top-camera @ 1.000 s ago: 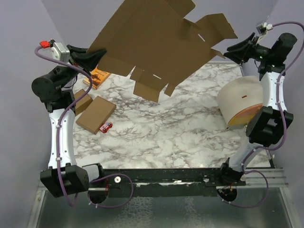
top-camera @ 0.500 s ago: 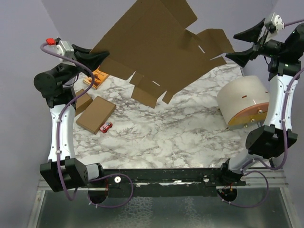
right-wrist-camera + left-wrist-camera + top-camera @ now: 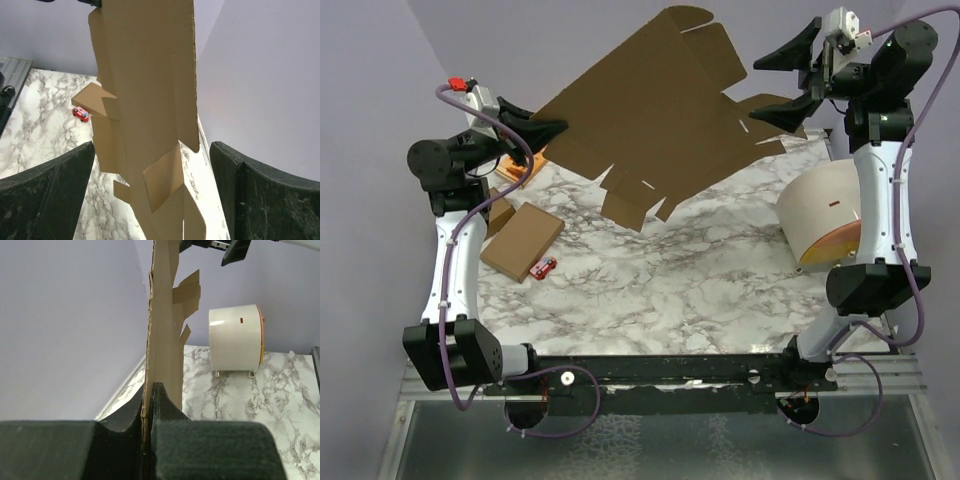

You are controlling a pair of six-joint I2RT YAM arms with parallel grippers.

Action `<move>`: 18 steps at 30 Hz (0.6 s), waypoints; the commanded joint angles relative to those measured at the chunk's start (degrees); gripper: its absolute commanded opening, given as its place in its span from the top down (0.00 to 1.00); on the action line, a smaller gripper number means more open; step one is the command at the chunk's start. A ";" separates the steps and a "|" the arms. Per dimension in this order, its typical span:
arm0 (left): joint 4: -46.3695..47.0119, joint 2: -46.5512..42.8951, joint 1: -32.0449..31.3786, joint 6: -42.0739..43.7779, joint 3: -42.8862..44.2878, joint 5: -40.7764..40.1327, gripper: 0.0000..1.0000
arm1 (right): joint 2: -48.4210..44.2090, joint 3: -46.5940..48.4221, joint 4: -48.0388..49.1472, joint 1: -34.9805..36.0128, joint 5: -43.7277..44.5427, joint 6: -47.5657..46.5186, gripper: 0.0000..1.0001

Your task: Fold the paper box

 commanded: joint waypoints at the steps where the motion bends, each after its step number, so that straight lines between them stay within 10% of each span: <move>1: 0.51 0.78 -1.38 0.81 1.79 2.01 1.00 | 1.82 2.04 -3.25 2.78 3.11 0.12 0.00; 8: 0.18 2.70 -2.75 0.83 2.12 3.78 1.00 | 4.76 5.47 -9.37 5.77 6.31 -3.99 0.15; 15: 0.18 3.90 -3.57 1.21 3.58 4.68 1.00 | 3.85 3.46 -9.51 6.58 4.27 -4.84 0.86; 18: -0.08 4.09 -3.75 1.66 3.28 5.78 1.00 | 3.40 2.74 -8.05 6.58 3.55 -3.88 0.99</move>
